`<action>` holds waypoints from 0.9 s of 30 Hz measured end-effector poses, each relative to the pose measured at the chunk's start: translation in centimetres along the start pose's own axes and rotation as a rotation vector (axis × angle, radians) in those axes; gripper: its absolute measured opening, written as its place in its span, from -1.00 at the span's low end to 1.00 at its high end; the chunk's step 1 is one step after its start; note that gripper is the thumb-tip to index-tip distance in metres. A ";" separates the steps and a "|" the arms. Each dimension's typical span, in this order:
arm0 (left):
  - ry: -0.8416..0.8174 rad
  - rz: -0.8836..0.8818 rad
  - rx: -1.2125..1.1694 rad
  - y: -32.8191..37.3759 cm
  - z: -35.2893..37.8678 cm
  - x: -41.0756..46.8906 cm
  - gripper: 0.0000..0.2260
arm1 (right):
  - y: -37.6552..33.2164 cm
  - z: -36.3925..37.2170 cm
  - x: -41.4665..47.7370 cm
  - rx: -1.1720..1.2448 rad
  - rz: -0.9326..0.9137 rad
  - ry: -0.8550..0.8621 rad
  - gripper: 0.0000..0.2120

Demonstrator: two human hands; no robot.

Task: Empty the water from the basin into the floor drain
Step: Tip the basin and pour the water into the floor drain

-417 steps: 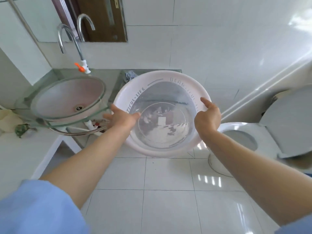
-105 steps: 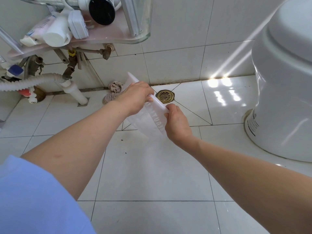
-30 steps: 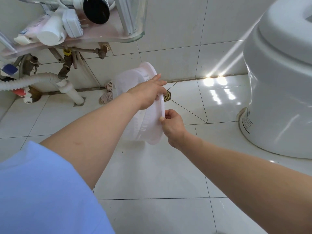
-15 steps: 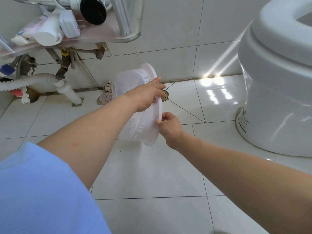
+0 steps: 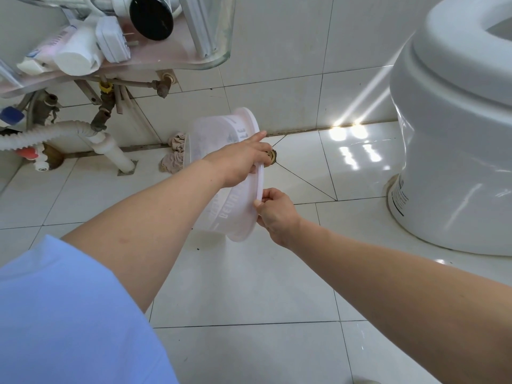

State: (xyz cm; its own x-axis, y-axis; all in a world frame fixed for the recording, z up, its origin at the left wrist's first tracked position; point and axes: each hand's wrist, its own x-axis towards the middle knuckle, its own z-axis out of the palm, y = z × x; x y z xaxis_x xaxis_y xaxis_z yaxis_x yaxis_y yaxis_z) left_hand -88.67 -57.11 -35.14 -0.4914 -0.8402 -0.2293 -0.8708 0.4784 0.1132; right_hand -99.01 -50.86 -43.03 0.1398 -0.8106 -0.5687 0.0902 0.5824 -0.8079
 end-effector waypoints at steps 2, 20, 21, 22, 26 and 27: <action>-0.006 -0.008 0.003 -0.1 0.1 0.0 -0.69 | 0.1 0.0 0.0 0.001 0.003 -0.002 -0.81; -0.014 -0.013 -0.028 -0.3 0.6 0.1 -0.67 | 0.1 0.0 0.0 -0.007 0.007 0.003 -0.81; -0.014 -0.013 -0.029 -0.3 0.6 0.1 -0.67 | 0.1 0.0 0.0 -0.005 0.007 0.003 -0.81; -0.013 -0.012 -0.028 -0.3 0.6 0.2 -0.67 | 0.1 0.0 0.0 -0.002 0.007 0.003 -0.81; -0.003 -0.004 -0.026 -0.4 0.6 0.2 -0.68 | 0.1 0.0 0.0 0.003 0.010 0.006 -0.81; -0.002 -0.003 -0.028 -0.4 0.7 0.2 -0.68 | 0.1 0.0 0.0 0.003 0.011 0.006 -0.81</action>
State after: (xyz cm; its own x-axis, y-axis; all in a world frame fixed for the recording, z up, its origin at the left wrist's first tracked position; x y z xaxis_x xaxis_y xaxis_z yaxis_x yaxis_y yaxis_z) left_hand -88.40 -57.34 -35.88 -0.4886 -0.8411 -0.2318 -0.8725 0.4684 0.1394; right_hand -98.97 -50.77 -43.10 0.1350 -0.8045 -0.5785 0.0915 0.5914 -0.8011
